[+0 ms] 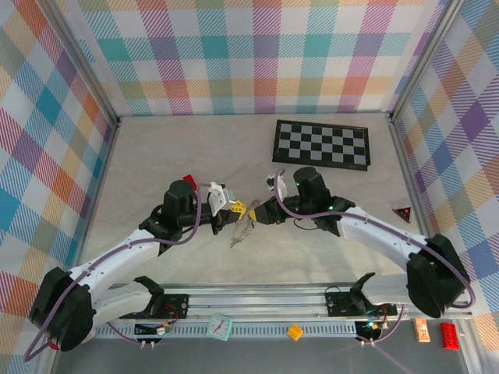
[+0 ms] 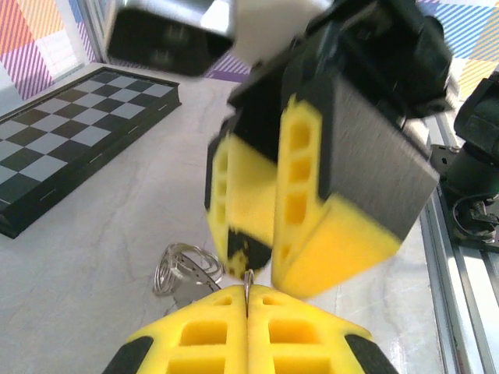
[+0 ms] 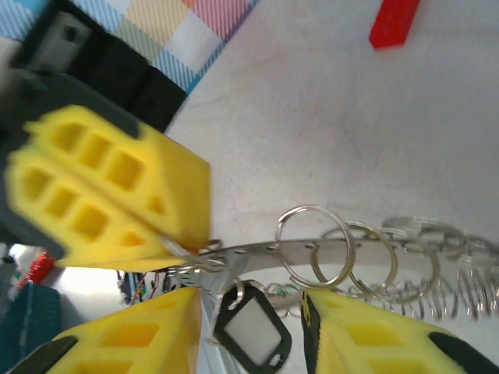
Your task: Put the keys on the keyring
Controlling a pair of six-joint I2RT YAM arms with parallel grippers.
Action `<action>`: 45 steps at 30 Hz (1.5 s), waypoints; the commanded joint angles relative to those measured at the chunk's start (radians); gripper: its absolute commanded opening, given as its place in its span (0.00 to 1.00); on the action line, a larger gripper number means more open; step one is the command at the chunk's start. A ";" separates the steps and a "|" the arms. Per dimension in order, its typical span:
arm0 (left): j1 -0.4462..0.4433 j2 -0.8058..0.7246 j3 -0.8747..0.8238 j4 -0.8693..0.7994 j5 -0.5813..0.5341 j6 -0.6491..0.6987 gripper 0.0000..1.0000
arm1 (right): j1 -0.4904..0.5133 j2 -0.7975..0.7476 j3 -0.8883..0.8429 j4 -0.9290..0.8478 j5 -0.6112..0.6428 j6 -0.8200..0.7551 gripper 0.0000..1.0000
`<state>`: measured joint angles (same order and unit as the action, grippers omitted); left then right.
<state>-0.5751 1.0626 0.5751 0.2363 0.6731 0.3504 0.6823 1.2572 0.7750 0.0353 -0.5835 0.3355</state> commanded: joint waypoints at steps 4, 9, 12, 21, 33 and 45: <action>-0.009 -0.017 -0.009 0.067 0.070 -0.023 0.00 | 0.000 -0.120 -0.045 0.003 -0.015 -0.392 0.40; -0.009 -0.013 -0.006 0.075 0.094 -0.032 0.00 | 0.002 -0.104 -0.012 -0.047 -0.035 -0.549 0.38; -0.009 -0.009 -0.004 0.082 0.102 -0.041 0.00 | 0.003 -0.080 0.000 -0.055 -0.048 -0.574 0.35; -0.009 -0.005 -0.005 0.103 0.112 -0.066 0.00 | 0.010 -0.024 -0.002 0.036 -0.071 -0.553 0.32; -0.009 0.009 -0.004 0.133 0.125 -0.084 0.00 | 0.022 0.038 0.026 0.065 -0.117 -0.553 0.17; -0.009 0.032 -0.004 0.147 0.119 -0.076 0.00 | 0.029 -0.008 0.018 -0.006 -0.064 -0.562 0.14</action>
<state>-0.5751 1.0920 0.5716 0.3172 0.7628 0.2760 0.7017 1.2888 0.7773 0.0441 -0.6556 -0.2005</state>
